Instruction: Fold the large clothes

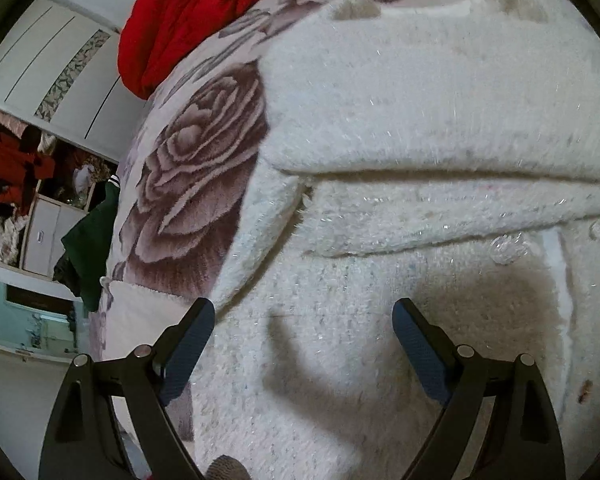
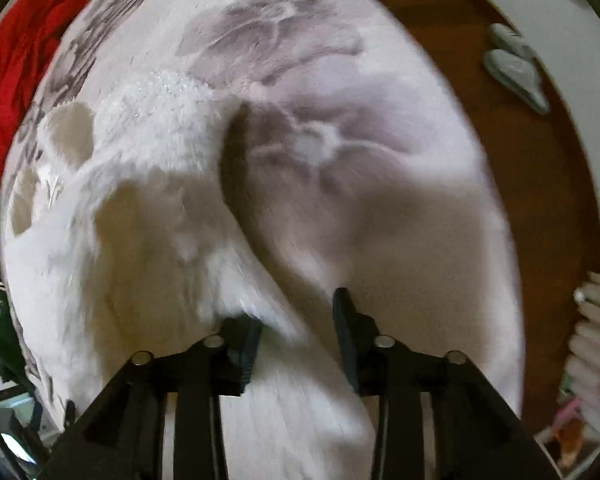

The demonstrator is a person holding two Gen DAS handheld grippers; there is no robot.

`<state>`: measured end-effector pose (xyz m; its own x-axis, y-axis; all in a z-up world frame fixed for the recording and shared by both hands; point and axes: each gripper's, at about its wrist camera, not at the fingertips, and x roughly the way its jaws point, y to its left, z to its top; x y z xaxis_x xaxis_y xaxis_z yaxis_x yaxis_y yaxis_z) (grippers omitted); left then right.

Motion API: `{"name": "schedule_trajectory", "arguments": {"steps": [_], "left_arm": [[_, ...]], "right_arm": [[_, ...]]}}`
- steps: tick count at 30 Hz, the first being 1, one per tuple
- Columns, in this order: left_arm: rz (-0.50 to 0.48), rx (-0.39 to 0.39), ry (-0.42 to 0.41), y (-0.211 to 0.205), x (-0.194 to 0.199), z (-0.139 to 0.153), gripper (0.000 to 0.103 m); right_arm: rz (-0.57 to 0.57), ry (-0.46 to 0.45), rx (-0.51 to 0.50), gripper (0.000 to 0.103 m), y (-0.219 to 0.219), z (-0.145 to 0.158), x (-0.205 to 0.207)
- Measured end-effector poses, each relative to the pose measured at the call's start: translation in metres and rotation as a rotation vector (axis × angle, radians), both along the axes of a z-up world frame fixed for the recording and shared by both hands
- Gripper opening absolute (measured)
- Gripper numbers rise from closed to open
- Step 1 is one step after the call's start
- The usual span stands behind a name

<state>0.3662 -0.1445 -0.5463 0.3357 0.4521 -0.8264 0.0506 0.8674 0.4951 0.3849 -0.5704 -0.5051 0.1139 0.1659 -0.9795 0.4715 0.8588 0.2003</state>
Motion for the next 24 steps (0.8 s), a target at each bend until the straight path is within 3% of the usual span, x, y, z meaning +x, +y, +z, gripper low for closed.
{"name": "schedule_trajectory", "arguments": {"steps": [4, 6, 8, 11, 13, 14, 17, 19, 21, 24], "left_arm": [[0.015, -0.034, -0.037, 0.014, -0.013, 0.021, 0.091], [0.027, -0.048, -0.035, 0.021, -0.018, 0.024, 0.091], [0.039, -0.061, -0.032, 0.028, -0.025, 0.027, 0.091], [0.035, -0.038, -0.050, 0.033, -0.035, 0.023, 0.091], [0.043, -0.012, -0.037, 0.033, -0.039, 0.010, 0.091], [0.052, -0.002, -0.039, 0.034, -0.040, 0.007, 0.091], [0.068, 0.049, -0.040, 0.029, -0.042, -0.003, 0.091], [0.076, 0.082, -0.054, 0.021, -0.045, -0.001, 0.091], [0.077, 0.125, -0.067, 0.006, -0.051, 0.007, 0.091], [0.067, 0.191, -0.085, -0.033, -0.064, 0.024, 0.091]], "right_arm": [[-0.137, -0.090, 0.024, 0.039, 0.001, 0.057, -0.039], [-0.159, -0.162, 0.131, 0.039, 0.006, 0.073, -0.051], [-0.106, -0.216, 0.188, 0.039, 0.024, 0.080, -0.046], [0.002, -0.262, 0.184, 0.036, 0.058, 0.074, -0.003], [0.033, -0.222, 0.093, 0.032, 0.071, 0.057, 0.025], [0.082, -0.129, 0.038, 0.032, 0.074, 0.032, 0.045], [0.114, -0.032, 0.033, 0.032, 0.070, 0.005, 0.055], [0.125, -0.056, 0.049, 0.034, 0.068, 0.017, 0.049], [0.157, -0.083, 0.045, 0.047, 0.063, 0.040, 0.029], [0.216, -0.080, 0.007, 0.050, 0.050, 0.066, -0.013]]}}
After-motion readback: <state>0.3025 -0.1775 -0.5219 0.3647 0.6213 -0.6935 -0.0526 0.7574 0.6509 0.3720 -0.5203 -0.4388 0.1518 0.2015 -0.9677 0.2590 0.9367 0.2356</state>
